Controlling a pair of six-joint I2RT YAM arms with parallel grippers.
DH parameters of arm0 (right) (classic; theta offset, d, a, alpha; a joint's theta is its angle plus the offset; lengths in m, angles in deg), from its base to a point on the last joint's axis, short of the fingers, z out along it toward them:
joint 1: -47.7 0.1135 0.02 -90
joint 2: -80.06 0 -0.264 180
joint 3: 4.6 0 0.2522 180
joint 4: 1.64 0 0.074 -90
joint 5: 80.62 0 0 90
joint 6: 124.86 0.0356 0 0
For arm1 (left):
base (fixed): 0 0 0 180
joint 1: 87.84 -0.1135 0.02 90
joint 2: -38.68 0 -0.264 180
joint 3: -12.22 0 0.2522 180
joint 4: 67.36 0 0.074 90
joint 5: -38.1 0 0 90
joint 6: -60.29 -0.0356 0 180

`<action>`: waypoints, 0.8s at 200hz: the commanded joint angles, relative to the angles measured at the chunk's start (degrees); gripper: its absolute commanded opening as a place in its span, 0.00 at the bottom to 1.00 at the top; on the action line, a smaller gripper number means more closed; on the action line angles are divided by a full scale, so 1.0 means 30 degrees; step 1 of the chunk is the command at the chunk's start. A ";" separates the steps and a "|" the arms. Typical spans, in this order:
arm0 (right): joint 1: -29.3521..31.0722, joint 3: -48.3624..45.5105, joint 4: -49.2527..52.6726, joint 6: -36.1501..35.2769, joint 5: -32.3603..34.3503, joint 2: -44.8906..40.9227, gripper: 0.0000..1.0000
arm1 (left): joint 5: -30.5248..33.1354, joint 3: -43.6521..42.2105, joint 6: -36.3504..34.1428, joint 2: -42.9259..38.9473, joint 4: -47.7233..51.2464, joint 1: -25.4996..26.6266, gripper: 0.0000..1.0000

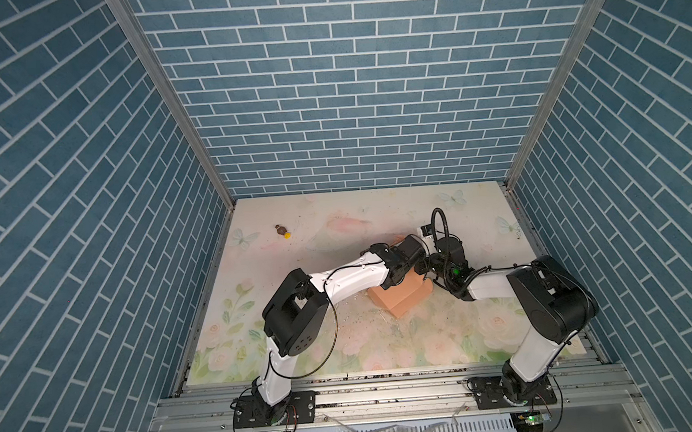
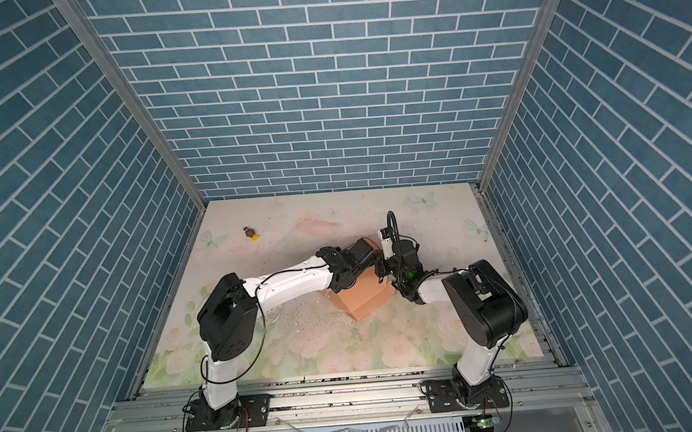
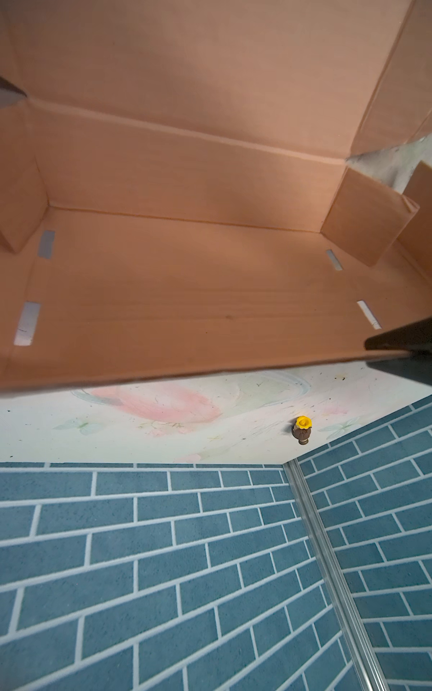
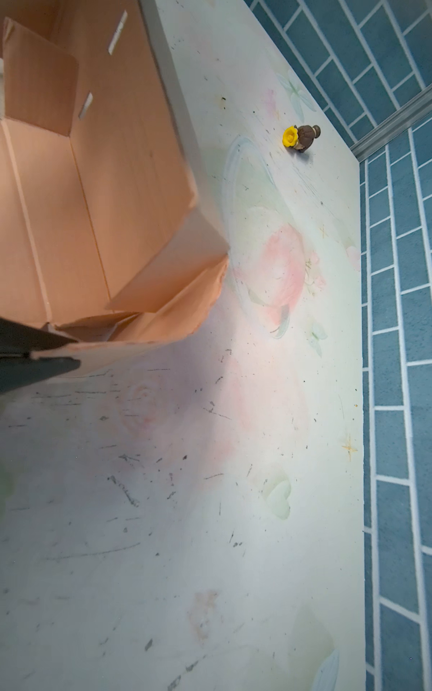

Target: Fold the paper box

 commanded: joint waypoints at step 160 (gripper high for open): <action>0.1137 0.1417 0.3496 0.3867 0.1825 -0.3585 0.00 | -0.2499 0.0681 0.0760 -0.0260 0.1845 0.0101 0.06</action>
